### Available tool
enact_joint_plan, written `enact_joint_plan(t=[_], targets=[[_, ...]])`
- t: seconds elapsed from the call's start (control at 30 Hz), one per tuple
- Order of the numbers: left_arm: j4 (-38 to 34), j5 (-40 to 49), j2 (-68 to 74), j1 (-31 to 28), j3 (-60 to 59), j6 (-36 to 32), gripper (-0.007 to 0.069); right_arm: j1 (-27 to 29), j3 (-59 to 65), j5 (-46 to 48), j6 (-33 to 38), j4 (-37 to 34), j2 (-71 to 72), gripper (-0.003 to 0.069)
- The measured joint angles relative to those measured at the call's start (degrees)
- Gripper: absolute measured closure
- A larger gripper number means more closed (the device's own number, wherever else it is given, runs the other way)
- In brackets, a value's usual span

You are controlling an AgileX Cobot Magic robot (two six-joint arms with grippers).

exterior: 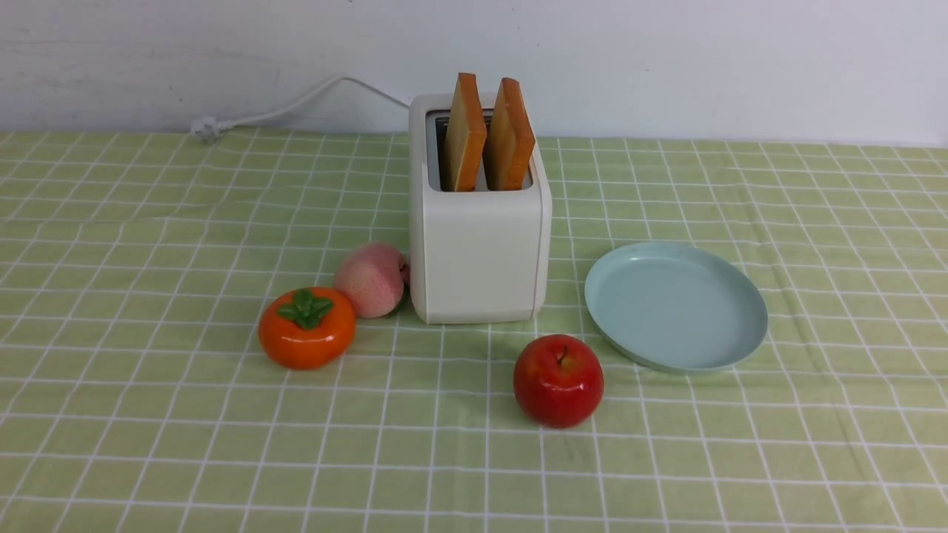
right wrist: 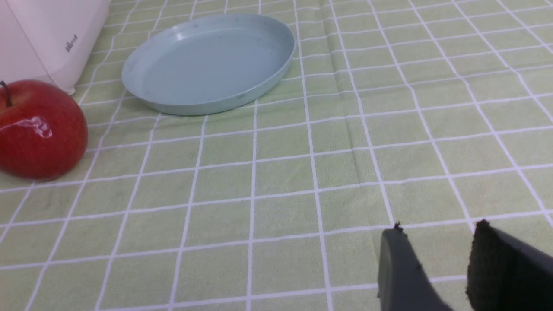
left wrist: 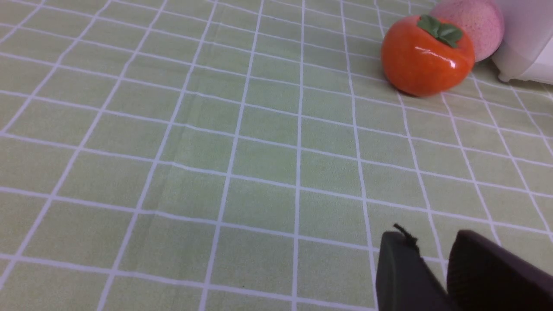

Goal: Take toasted bread from bread machine on green coffee tablecloth place on plate.
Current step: 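Reach for a toast slice standing in the toaster with the left gripper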

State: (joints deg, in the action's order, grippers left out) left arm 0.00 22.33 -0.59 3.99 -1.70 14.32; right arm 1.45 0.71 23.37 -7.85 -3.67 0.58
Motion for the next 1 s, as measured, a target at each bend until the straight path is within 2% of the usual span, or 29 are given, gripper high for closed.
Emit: enact_joint_plan(t=[0.37,0.47,0.67,0.83,1.0], targets=[[0.0,-0.3,0.0,0.0,0.0,0.0,0.0442,0.0,0.0,0.0,0.0,0.0,0.0,0.0419],[0.0,-5.0,0.0,0.0,0.0,0.9,0.0441,0.0,0.0,0.0,0.0,0.0,0.0,0.0419],[-7.1,-16.1,0.0,0.0,0.0,8.8,0.0439,0.0,0.0,0.0,0.0,0.0,0.0,0.0419],[-10.0,-25.5,0.0,0.0,0.0,12.2,0.0438,0.0,0.0,0.0,0.0,0.0,0.0,0.0419],[-12.4,-30.6,0.0,0.0,0.0,18.5,0.0435,0.0,0.0,0.0,0.0,0.0,0.0,0.0419]])
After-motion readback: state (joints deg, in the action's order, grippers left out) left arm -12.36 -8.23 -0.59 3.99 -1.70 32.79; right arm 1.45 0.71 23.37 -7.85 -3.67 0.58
